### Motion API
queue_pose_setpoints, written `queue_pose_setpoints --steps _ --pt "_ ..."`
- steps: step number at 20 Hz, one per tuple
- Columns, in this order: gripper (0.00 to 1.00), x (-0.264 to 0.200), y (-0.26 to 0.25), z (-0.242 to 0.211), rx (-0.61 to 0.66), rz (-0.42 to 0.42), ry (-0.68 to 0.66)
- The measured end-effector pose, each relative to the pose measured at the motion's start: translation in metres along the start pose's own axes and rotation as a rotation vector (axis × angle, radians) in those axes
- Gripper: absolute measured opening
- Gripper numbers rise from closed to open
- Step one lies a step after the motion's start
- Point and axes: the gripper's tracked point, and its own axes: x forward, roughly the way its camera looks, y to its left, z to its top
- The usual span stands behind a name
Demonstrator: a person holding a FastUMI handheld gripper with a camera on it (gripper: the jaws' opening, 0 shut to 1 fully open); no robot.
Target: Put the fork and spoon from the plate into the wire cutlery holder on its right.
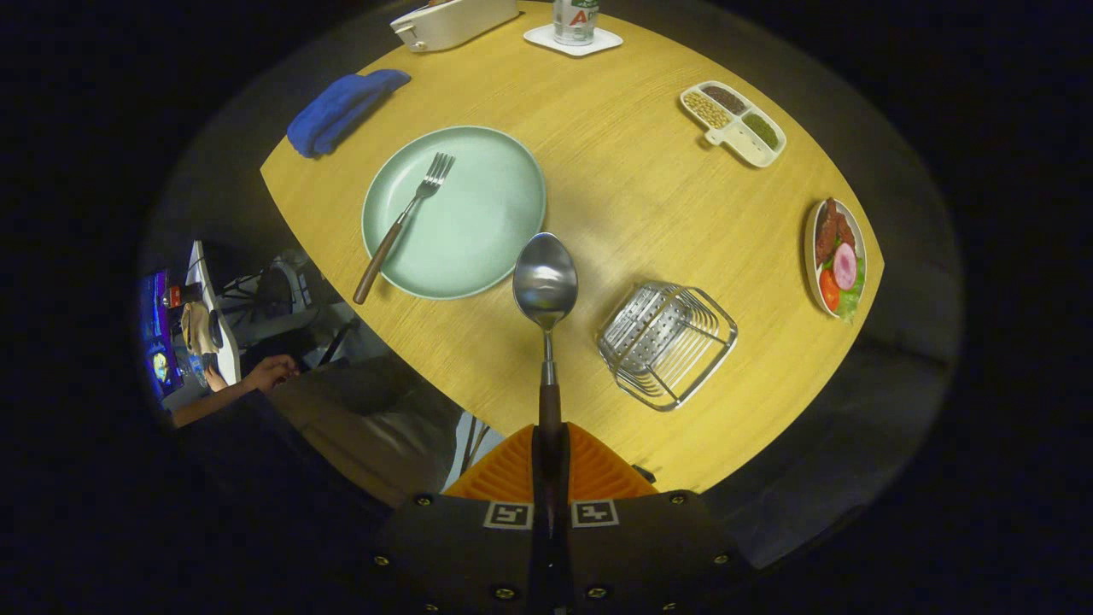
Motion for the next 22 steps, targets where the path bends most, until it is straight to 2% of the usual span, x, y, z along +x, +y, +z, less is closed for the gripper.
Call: queue_pose_setpoints --steps 7,10,14,18,22 --pt "0.02 -0.015 -0.052 -0.048 0.052 -0.061 0.119" --pt "0.02 -0.009 -0.074 -0.051 0.069 -0.118 0.147" --pt "0.02 -0.001 -0.077 -0.049 0.078 -0.093 0.182" --pt "0.02 0.009 -0.084 -0.036 0.055 -0.114 0.207" --pt "0.02 0.019 -0.082 -0.026 0.031 -0.098 0.264"
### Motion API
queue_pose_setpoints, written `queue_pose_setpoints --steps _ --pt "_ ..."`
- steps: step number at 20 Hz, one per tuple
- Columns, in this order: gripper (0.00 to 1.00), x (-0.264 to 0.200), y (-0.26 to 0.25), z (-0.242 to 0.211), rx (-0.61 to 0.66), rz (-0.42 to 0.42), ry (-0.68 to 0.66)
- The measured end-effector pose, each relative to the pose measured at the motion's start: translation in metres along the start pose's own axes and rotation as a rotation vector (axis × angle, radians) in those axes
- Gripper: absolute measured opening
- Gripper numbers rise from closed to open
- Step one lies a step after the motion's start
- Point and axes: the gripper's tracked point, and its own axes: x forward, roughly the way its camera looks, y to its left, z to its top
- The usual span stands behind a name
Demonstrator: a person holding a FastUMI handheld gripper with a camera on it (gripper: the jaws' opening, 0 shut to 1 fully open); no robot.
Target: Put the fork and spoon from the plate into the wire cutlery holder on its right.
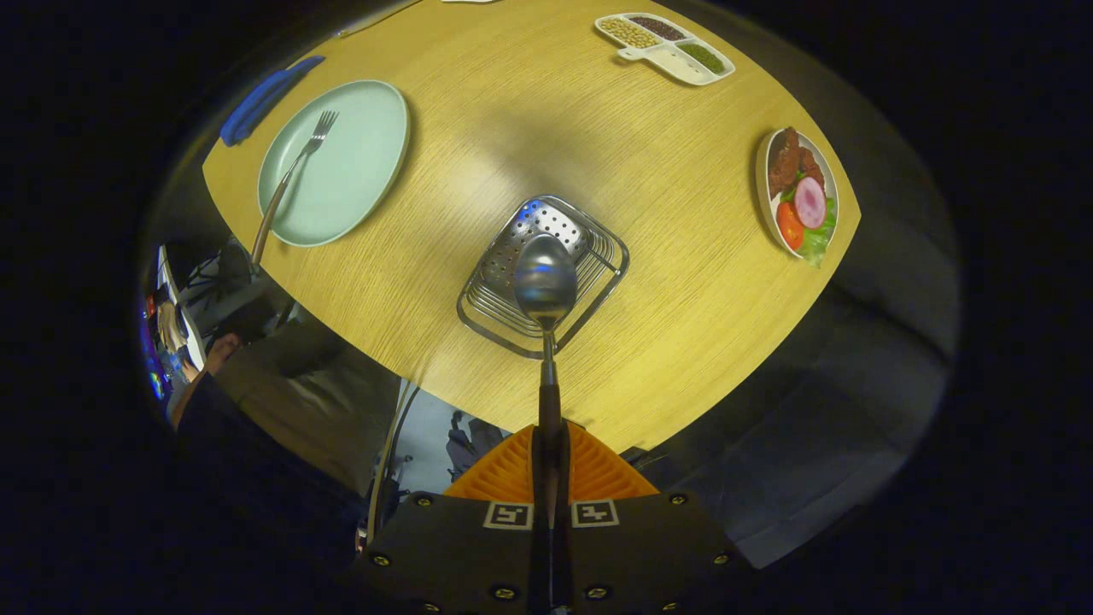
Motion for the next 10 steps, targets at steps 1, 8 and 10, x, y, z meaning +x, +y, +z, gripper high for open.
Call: queue_pose_setpoints --steps 1,8,10 --pt "0.02 0.001 0.0 0.004 0.003 0.003 0.007" --pt "0.07 0.011 -0.001 0.019 0.027 0.023 0.044" --pt "0.07 0.014 -0.002 0.022 0.036 0.028 0.041"
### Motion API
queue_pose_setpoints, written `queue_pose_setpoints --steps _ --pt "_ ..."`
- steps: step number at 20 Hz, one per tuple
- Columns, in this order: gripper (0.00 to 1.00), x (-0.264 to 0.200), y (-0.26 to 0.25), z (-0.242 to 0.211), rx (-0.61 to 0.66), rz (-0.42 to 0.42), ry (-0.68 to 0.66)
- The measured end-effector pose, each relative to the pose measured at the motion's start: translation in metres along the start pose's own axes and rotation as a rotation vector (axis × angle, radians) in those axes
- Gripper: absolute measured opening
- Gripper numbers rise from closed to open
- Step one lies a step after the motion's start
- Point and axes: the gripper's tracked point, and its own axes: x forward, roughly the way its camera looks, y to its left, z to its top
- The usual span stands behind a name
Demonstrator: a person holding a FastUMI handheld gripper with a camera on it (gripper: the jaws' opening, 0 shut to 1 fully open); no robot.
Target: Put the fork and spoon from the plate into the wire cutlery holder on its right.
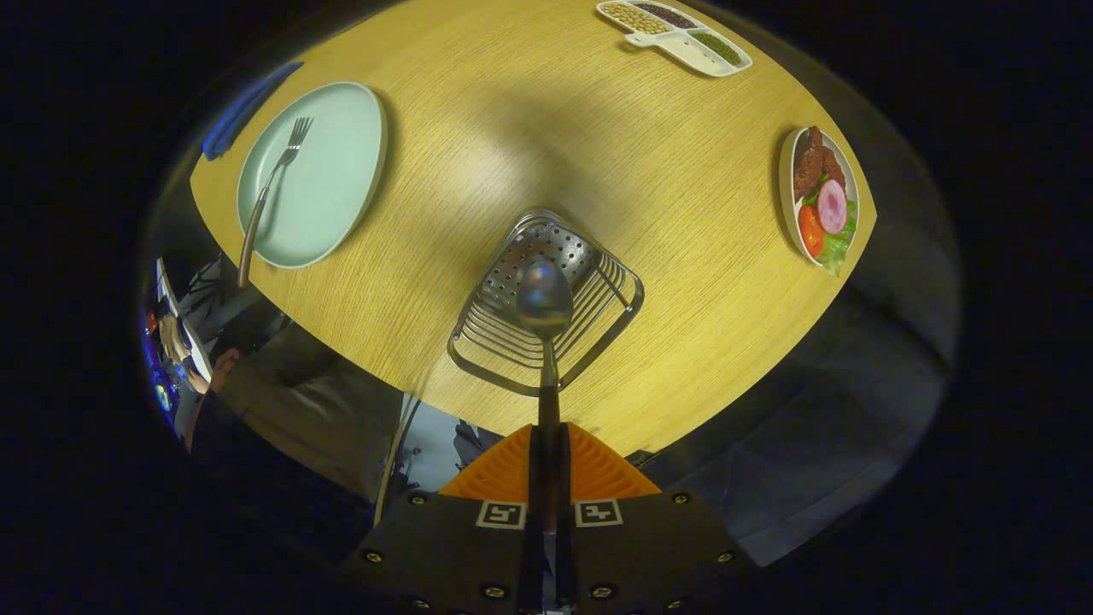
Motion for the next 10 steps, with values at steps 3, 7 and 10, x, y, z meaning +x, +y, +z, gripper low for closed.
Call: queue_pose_setpoints --steps 3,7,10 --pt "0.1 -0.002 0.0 0.004 0.024 0.014 -0.02" --pt "0.15 -0.015 -0.004 0.007 0.064 0.031 -0.064" --pt "0.21 -0.026 -0.011 0.014 0.106 0.031 -0.132"
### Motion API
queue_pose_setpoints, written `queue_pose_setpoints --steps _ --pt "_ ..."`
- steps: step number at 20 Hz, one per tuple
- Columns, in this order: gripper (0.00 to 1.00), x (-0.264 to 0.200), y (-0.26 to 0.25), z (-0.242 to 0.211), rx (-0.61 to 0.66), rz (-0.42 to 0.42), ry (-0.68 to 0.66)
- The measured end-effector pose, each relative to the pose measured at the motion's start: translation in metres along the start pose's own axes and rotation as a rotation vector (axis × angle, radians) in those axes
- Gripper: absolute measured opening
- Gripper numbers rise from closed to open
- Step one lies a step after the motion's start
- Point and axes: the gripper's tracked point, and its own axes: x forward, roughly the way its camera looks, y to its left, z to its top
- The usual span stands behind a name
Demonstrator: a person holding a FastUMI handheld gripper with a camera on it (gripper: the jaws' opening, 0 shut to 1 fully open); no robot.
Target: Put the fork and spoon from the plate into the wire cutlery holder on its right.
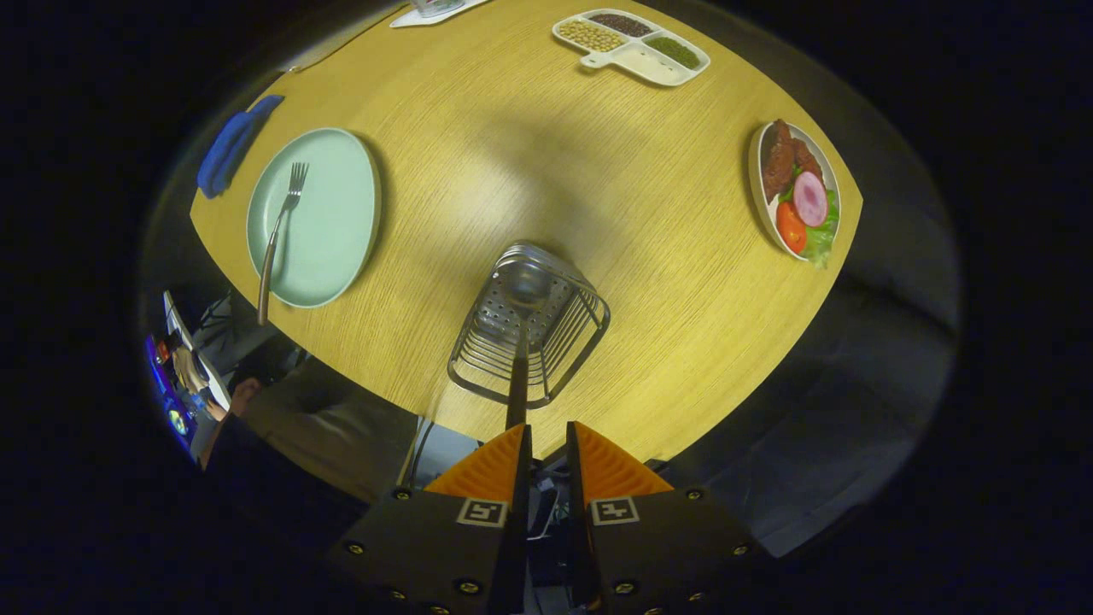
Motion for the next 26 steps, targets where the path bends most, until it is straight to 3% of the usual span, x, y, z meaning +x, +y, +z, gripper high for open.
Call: queue_pose_setpoints --steps 8,16,26 --pt "0.21 -0.022 0.031 -0.006 0.042 0.059 -0.116" --pt "0.21 -0.038 0.124 -0.001 -0.003 0.212 -0.209" --pt "0.21 -0.028 0.227 0.021 -0.07 0.313 -0.247"
